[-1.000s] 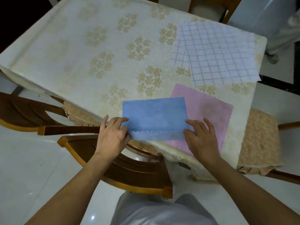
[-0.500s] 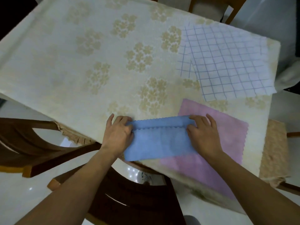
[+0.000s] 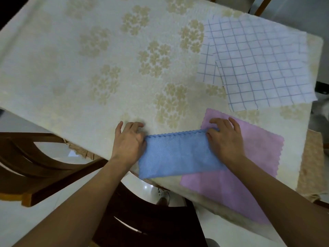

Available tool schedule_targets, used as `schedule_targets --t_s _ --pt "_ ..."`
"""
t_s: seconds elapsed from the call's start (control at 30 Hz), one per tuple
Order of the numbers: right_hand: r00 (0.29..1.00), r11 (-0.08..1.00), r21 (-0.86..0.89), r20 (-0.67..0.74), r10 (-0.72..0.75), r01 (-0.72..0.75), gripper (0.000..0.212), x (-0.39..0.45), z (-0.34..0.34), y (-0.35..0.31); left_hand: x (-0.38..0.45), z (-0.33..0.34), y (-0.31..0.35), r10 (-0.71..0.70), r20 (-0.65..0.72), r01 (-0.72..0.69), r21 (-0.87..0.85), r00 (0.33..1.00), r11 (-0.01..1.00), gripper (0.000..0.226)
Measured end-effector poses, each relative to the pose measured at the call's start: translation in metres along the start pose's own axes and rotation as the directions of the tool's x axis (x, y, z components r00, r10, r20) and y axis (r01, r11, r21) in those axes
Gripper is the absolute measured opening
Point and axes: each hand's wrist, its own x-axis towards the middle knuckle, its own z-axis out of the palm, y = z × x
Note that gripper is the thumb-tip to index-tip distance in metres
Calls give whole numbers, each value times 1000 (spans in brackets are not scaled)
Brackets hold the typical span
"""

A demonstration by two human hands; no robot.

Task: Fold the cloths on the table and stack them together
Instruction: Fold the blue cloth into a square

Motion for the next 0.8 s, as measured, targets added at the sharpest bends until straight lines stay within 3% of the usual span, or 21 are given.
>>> schedule_targets --t_s 0.43,0.57,0.7,0.8 --pt "999 1000 -23 -31 19 -20 11 11 18 1 7 3 -3 -58 7 57 55 998 997 15" --pt "989 988 122 -99 107 -94 14 4 11 -9 2 3 8 -103 -58 103 2 993 995 37" --pt "998 969 247 -59 29 -14 35 -14 12 -42 -14 12 48 34 -108 -46 -107 994 993 54" --pt "992 965 262 112 -52 21 51 -23 17 -66 -25 31 73 137 -41 -141 -112 990 984 63"
